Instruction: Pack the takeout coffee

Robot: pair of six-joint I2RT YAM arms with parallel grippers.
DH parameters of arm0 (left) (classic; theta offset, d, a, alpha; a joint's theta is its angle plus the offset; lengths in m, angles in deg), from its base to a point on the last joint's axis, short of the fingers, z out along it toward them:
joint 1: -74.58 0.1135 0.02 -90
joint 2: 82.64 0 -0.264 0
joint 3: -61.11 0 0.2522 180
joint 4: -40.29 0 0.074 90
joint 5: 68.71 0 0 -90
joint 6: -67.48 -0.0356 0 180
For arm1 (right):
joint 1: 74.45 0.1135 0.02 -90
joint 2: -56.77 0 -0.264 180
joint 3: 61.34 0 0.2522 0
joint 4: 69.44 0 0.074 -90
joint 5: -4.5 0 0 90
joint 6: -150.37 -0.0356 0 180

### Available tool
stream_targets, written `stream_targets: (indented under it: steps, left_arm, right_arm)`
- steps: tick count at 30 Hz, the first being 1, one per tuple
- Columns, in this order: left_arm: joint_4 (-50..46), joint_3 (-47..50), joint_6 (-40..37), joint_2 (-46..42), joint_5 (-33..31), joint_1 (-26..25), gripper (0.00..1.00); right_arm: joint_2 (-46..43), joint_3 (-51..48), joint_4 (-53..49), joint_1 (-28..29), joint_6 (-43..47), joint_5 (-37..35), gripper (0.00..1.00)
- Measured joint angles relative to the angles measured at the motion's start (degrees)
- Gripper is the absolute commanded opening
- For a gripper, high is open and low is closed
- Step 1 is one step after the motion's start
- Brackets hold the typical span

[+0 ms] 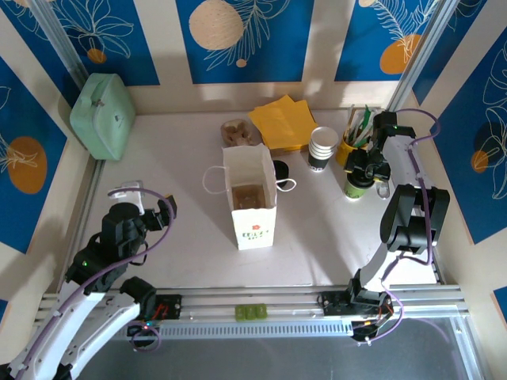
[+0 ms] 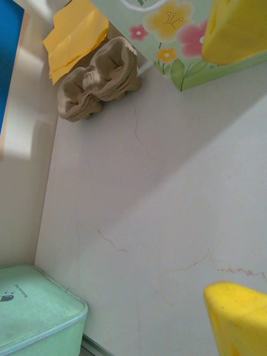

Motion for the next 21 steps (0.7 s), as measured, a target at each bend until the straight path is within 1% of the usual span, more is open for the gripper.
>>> stream_targets:
  steps: [1,7,10,14,21]
  left_arm:
    - [0.0,0.0,0.0,0.0,0.0,0.0,0.99]
    - [0.0,0.0,0.0,0.0,0.0,0.0,0.99]
    - [0.0,0.0,0.0,0.0,0.0,0.0,0.99]
    - [0.0,0.0,0.0,0.0,0.0,0.0,0.99]
    - [0.0,0.0,0.0,0.0,0.0,0.0,0.99]
  right_arm:
    - [0.1,0.1,-0.2,0.0,0.0,0.1,0.81]
    - [0.7,1.1,-1.7,-0.1,0.0,0.3,0.81]
    - [1.0,1.8,-2.5,-0.1,0.0,0.9,0.81]
    - [1.0,2.4,-3.7,0.0,0.0,1.7,0.85]
    - [1.0,3.0,-4.4,0.0,0.0,2.0,0.84]
